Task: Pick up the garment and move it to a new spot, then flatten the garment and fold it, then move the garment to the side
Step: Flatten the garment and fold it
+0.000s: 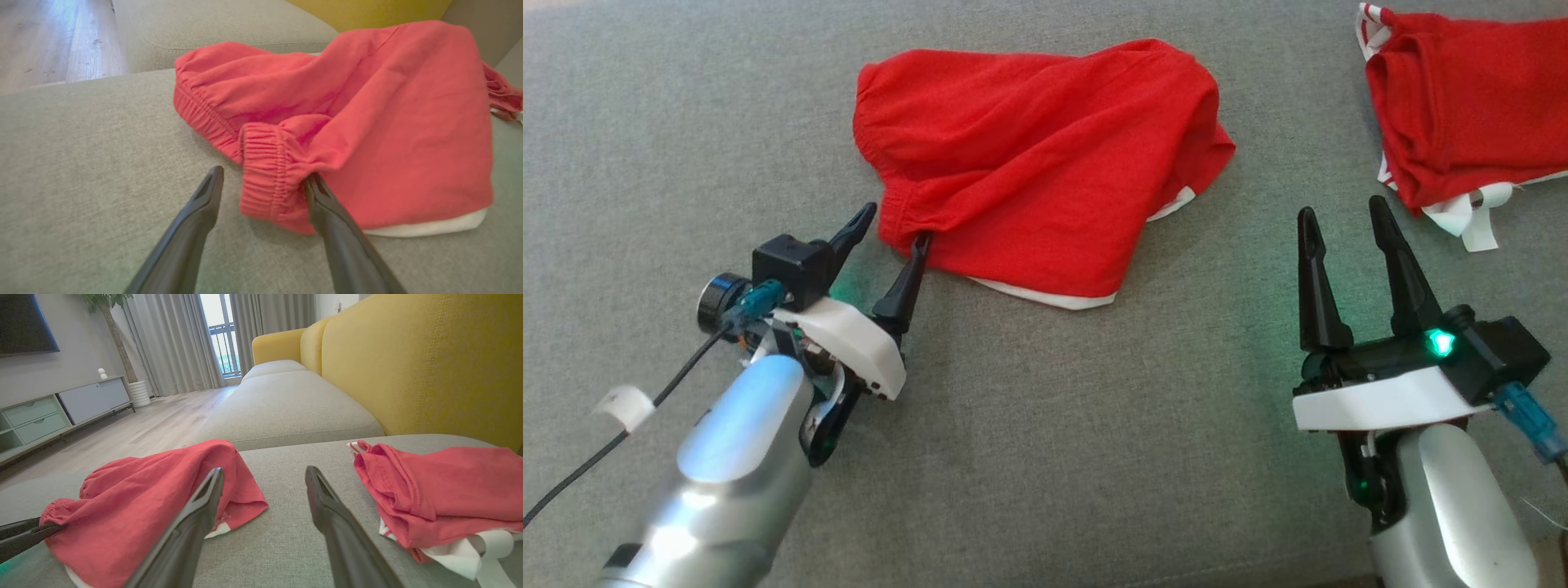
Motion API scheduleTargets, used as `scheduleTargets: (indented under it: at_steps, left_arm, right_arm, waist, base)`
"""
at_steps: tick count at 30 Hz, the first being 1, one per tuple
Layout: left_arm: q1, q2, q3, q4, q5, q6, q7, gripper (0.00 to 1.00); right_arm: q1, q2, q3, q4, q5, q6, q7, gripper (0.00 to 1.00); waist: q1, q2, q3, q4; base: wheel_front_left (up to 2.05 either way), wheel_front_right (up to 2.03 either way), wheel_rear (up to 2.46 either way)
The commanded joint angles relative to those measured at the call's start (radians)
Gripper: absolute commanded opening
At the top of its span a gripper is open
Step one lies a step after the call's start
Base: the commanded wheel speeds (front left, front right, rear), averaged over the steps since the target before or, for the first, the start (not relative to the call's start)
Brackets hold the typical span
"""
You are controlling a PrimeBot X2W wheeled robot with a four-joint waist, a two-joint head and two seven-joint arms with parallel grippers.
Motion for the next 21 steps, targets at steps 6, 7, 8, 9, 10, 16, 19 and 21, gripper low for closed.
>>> scheduleTargets:
  at_steps: [6,7,8,9,10,16,19,21]
  left_arm:
    - [-0.052,0.01,-0.036,-0.012,-0.013,-0.006,-0.003,0.0]
    - [-0.057,0.011,-0.049,-0.021,-0.015,-0.006,-0.011,0.0]
    - [-0.063,0.014,-0.069,-0.04,-0.018,-0.007,-0.024,0.0]
    - [-0.071,0.018,-0.098,-0.07,-0.024,-0.007,-0.039,0.0]
    - [-0.08,0.024,-0.117,-0.1,-0.036,-0.007,-0.059,0.0]
    - [-0.203,0.063,-0.161,-0.222,-0.044,-0.007,-0.099,0.0]
    - [-0.295,0.063,-0.197,-0.256,-0.054,-0.007,-0.046,0.0]
    - [-0.397,0.053,-0.222,-0.273,-0.081,-0.008,0.014,0.0]
  right_arm:
    - [-0.02,-0.002,0.034,-0.027,0.01,-0.001,-0.011,1.0]
    - [-0.021,-0.002,0.036,-0.026,0.011,-0.001,-0.011,1.0]
    - [-0.023,-0.002,0.038,-0.025,0.012,-0.001,-0.011,1.0]
    - [-0.024,-0.002,0.039,-0.024,0.014,-0.001,-0.011,1.0]
    - [-0.025,-0.002,0.039,-0.024,0.017,-0.001,-0.011,1.0]
    - [-0.026,-0.002,0.04,-0.017,0.035,-0.001,-0.011,1.0]
    - [-0.028,-0.002,0.045,-0.017,0.052,-0.001,-0.011,1.0]
    - [-0.039,-0.002,0.058,-0.016,0.072,-0.001,-0.011,1.0]
  waist:
    - [-0.0001,0.0,-0.018,-0.006]
    - [-0.0001,0.0,-0.022,-0.008]
    - [-0.0001,0.0,-0.027,-0.011]
    - [-0.0001,0.0,-0.032,-0.014]
    - [-0.0001,0.0,-0.036,-0.016]
    - [-0.0001,0.0,-0.06,-0.032]
    - [-0.0001,0.0,-0.072,-0.048]
    - [-0.0001,0.0,-0.082,-0.071]
  base:
    - [0.0,0.0,0.0]
    - [0.0,0.0,0.0]
    - [0.0,0.0,0.0]
    - [0.0,0.0,0.0]
    - [0.0,0.0,0.0]
    - [0.0,0.0,0.0]
    - [0.0,0.0,0.0]
    - [0.0,0.0,0.0]
